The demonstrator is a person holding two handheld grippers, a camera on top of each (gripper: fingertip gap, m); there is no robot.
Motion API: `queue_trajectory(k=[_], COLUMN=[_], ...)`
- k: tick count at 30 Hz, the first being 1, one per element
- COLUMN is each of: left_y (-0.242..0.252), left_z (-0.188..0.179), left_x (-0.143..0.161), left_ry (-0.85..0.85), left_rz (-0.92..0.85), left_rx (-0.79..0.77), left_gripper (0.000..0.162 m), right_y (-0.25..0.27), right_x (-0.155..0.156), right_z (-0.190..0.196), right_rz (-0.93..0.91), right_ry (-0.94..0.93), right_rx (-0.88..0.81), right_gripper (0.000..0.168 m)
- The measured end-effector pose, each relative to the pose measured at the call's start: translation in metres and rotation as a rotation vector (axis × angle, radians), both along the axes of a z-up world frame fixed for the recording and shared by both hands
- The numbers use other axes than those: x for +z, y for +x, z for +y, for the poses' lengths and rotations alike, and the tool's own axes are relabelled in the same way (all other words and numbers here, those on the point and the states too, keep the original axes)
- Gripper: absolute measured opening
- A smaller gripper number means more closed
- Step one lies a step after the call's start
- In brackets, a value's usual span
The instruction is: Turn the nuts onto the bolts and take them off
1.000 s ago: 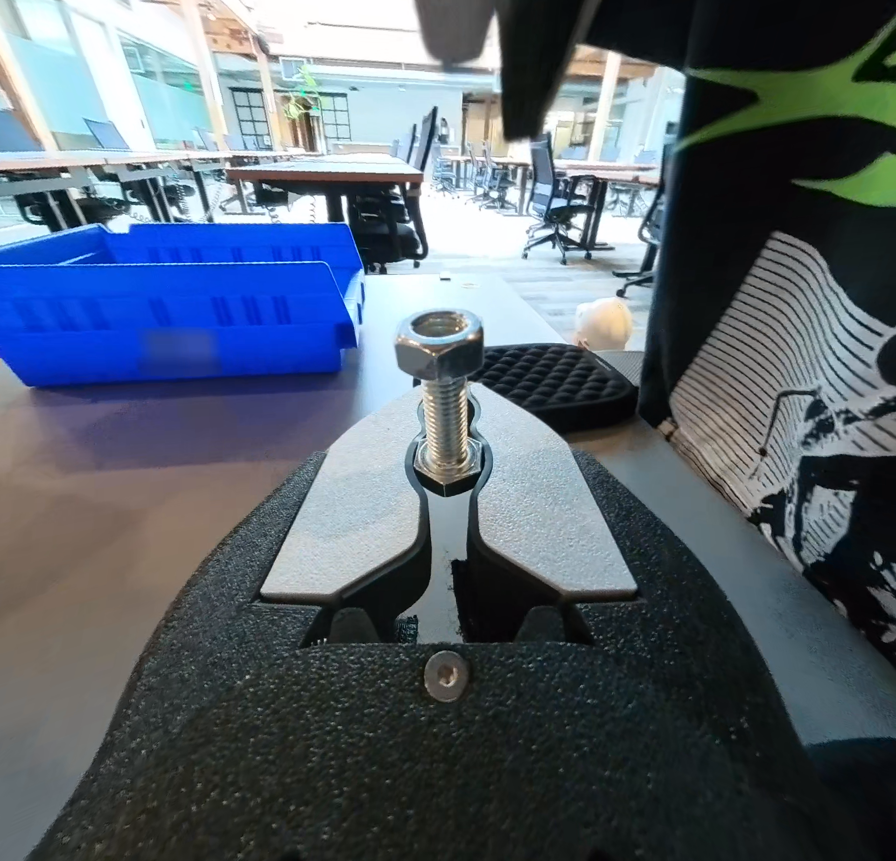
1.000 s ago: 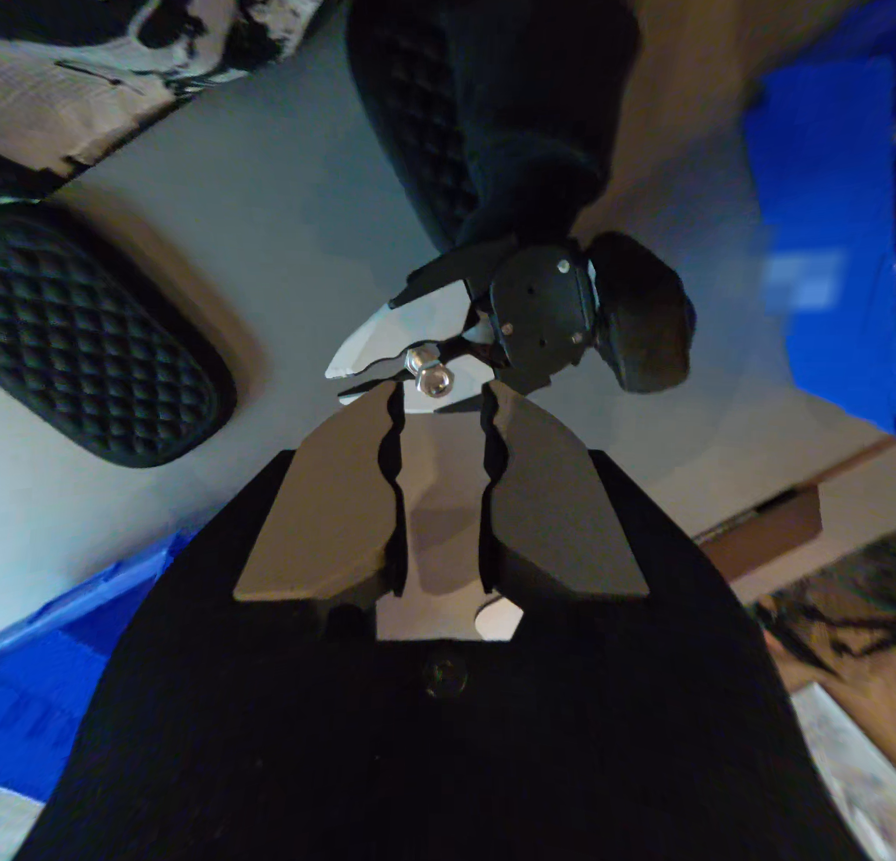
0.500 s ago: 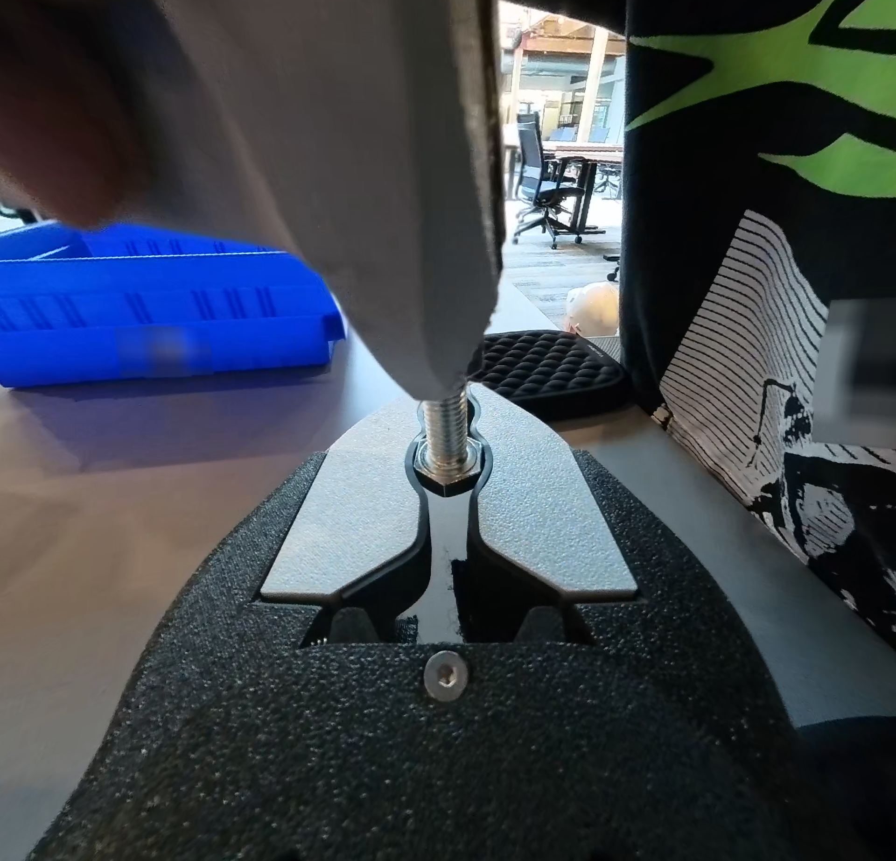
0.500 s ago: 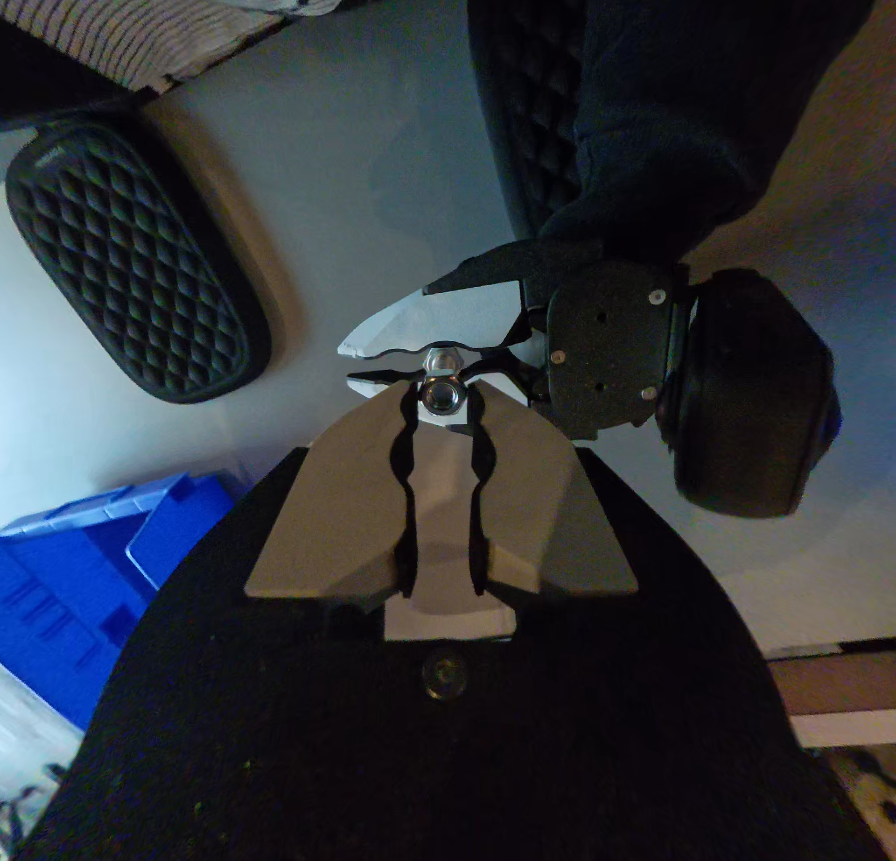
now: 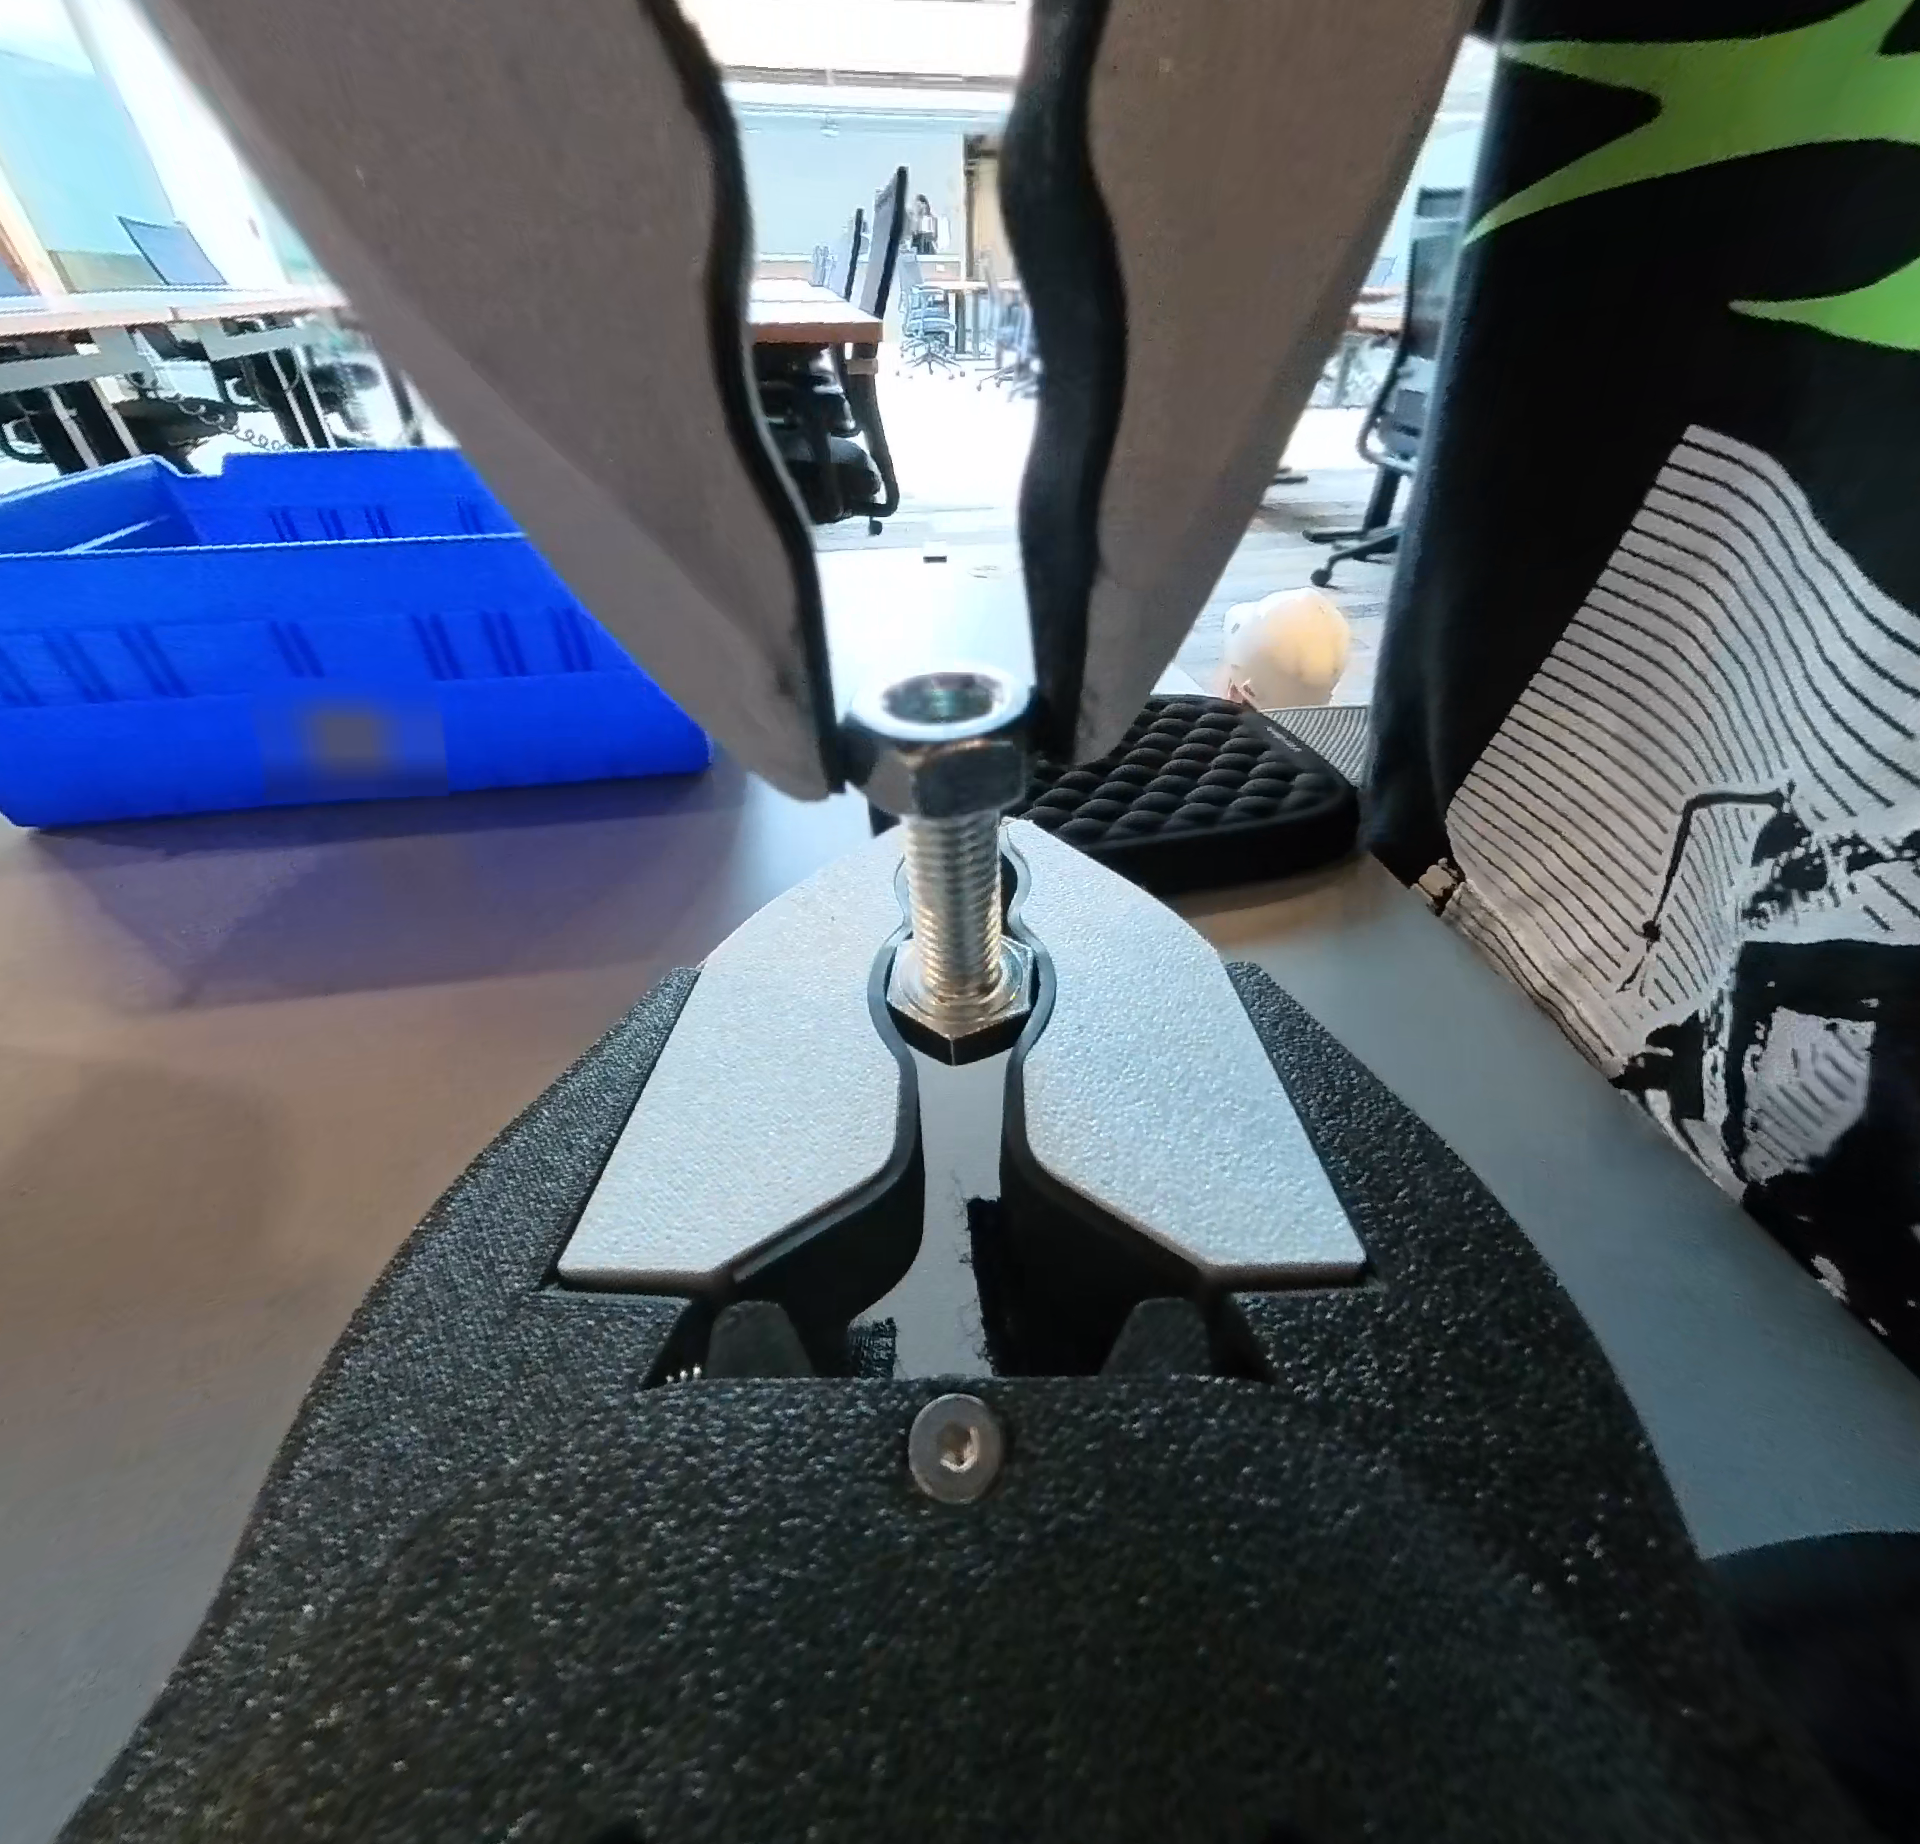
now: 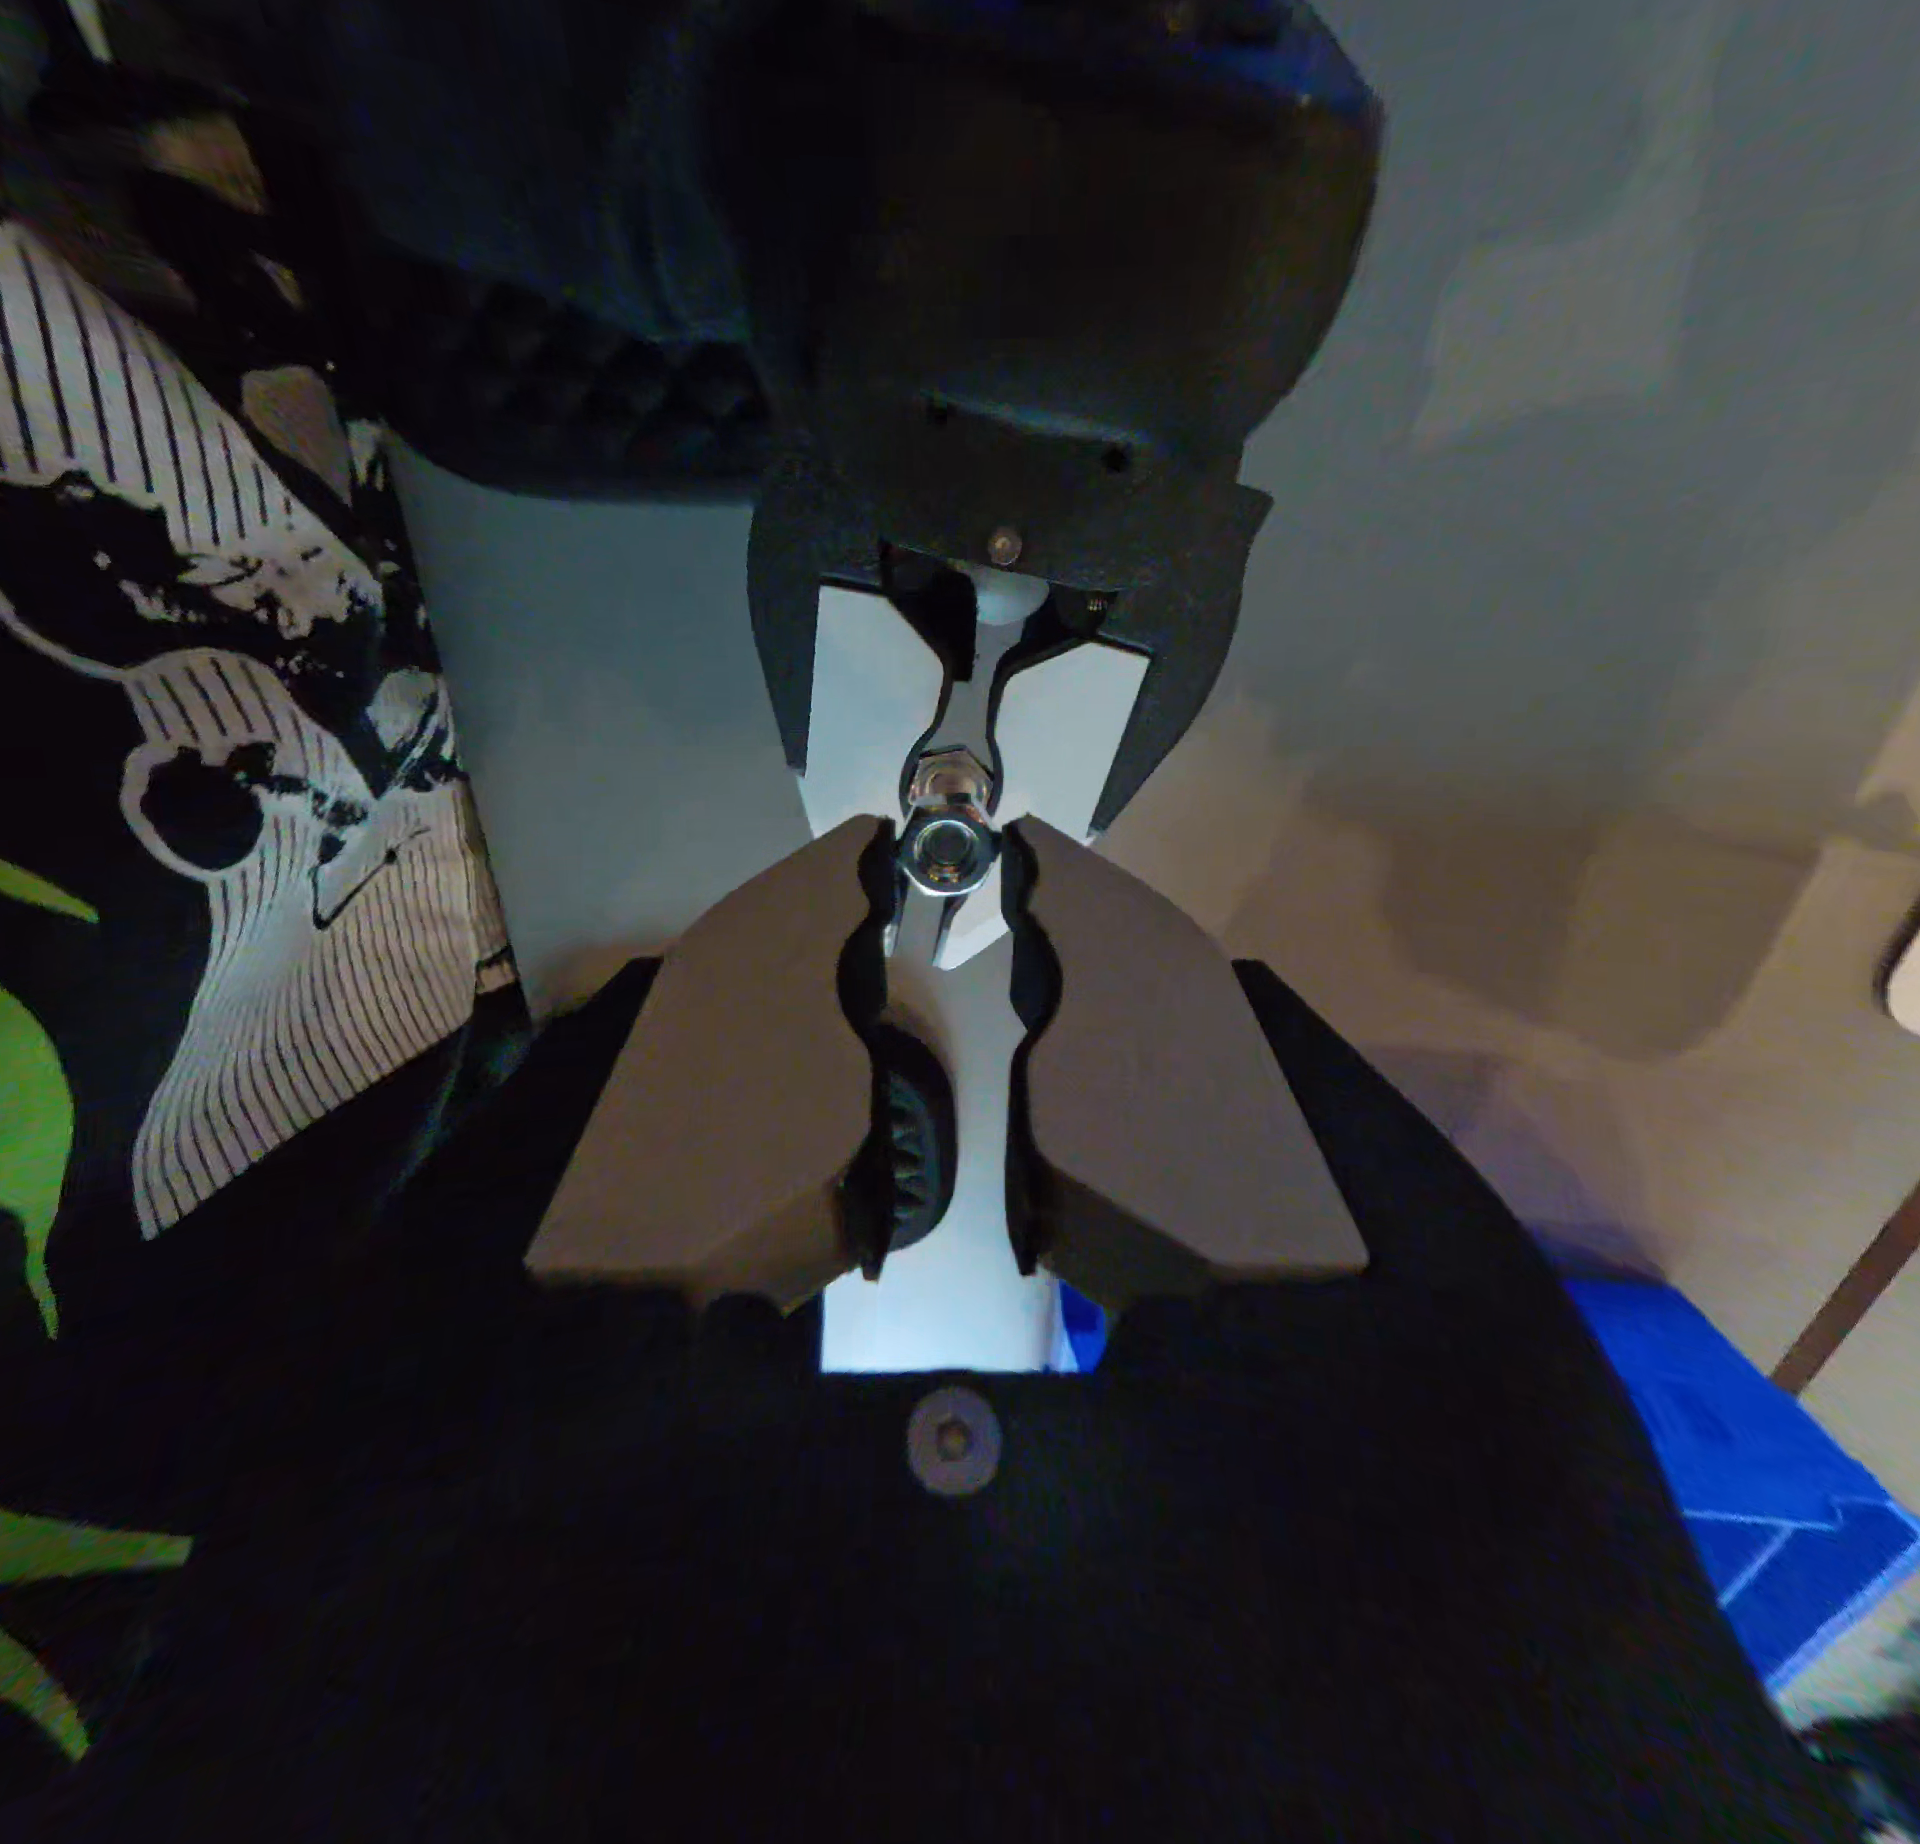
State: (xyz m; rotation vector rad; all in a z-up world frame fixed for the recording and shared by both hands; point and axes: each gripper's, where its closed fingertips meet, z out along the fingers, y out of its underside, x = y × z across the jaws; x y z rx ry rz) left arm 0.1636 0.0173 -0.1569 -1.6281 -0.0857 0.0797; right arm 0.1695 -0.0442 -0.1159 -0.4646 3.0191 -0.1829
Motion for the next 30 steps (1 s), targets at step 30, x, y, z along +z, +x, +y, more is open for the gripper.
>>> queue_trajectory(k=[30], left_y=[0.004], left_z=[0.001], left_x=[0.001], left_ry=[0.006], left_rz=[-0.001], left_rx=[-0.036], left_gripper=[0.01], right_y=[0.004], right_x=[-0.004], right_z=[0.002], right_rz=[0.109], right_ry=[-0.032], right_rx=[1.305], right_gripper=[0.018])
